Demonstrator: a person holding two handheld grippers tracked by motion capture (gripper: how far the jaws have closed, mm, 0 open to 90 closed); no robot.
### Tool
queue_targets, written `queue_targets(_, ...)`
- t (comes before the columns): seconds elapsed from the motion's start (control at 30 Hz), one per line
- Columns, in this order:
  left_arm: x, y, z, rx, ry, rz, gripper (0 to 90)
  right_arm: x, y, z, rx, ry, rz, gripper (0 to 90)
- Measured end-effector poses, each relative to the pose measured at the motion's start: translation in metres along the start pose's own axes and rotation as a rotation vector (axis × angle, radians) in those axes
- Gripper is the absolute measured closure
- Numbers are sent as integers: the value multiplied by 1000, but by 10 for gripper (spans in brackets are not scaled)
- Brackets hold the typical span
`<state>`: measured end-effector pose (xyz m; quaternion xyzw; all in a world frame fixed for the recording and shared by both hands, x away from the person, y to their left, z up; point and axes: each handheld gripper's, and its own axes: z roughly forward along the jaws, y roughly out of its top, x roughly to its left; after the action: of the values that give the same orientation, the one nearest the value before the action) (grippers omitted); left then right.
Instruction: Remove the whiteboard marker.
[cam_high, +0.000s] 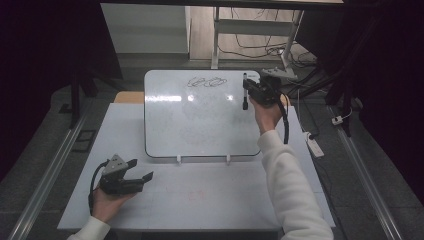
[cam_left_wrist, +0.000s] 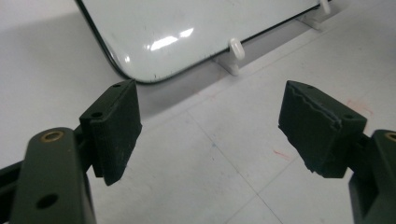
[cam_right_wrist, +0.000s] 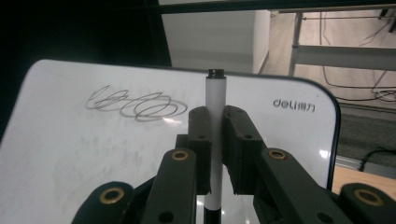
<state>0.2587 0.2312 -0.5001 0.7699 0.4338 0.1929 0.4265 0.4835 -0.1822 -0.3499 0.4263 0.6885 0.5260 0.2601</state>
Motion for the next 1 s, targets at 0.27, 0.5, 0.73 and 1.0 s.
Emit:
queue_targets(0.27,-19,35,1,-40,-56,31,215,0,-22,-38,-35,93,19,806)
queue_targets(0.5,-32,64,16,-64,-133,36,237,12,-44,-65,-48,175,32,806)
queue_targets(0.73,-48,93,31,-88,-207,62,263,31,-68,-78,-47,233,37,805)
queue_targets(1.0,-67,116,49,-103,-274,83,292,56,-89,-82,-39,294,31,805)
